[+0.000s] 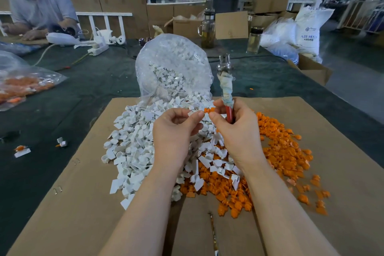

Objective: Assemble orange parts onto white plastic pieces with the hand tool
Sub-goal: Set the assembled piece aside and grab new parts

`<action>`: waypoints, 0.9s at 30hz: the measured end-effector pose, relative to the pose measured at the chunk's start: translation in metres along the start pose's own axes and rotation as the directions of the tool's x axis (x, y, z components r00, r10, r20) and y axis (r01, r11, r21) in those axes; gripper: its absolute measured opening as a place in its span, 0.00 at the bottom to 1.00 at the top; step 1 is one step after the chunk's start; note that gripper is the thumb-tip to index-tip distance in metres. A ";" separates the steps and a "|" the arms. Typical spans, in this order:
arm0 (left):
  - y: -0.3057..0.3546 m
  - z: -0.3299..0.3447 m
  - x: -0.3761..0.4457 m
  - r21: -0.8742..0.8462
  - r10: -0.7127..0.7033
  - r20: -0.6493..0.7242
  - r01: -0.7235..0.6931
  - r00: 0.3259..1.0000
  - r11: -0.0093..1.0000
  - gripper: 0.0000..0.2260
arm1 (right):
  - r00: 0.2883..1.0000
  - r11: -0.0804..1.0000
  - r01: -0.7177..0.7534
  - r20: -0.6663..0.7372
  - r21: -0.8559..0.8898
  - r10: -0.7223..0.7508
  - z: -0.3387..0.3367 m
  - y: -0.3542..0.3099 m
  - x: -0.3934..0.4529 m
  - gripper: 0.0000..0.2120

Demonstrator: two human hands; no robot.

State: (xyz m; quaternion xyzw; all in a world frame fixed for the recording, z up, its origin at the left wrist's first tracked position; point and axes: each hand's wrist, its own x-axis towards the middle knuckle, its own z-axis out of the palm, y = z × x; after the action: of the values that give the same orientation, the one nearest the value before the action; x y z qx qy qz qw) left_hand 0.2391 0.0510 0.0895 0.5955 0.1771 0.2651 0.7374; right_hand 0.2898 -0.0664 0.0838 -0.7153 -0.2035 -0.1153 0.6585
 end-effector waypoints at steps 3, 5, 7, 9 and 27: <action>0.001 0.000 0.000 -0.045 -0.035 0.040 0.036 0.999 0.998 0.05 | 1.000 0.999 0.021 -0.009 -0.038 -0.022 0.001 -0.001 -0.001 0.12; 0.003 0.000 -0.001 -0.057 -0.054 0.046 0.057 0.997 0.997 0.04 | 0.999 0.998 0.030 -0.013 -0.061 -0.031 0.001 -0.002 -0.001 0.13; 0.003 0.000 -0.001 -0.055 -0.059 0.041 0.062 0.997 0.997 0.03 | 0.998 0.992 0.050 -0.018 -0.115 -0.053 0.001 -0.002 -0.002 0.14; 0.004 0.000 -0.001 -0.041 -0.048 0.042 0.050 0.998 0.998 0.03 | 0.996 0.978 0.072 -0.029 -0.196 -0.079 0.002 -0.001 -0.003 0.14; 0.002 0.001 -0.007 0.255 0.156 0.081 -0.172 0.984 0.952 0.04 | 0.986 0.916 0.125 -0.055 -0.380 -0.157 0.005 0.000 -0.005 0.16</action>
State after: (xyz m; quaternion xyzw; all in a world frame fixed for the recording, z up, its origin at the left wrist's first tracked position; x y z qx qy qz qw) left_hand 0.2337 0.0467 0.0916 0.7076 0.1382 0.2820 0.6329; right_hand 0.2848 -0.0619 0.0807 -0.8060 -0.2008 -0.2294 0.5073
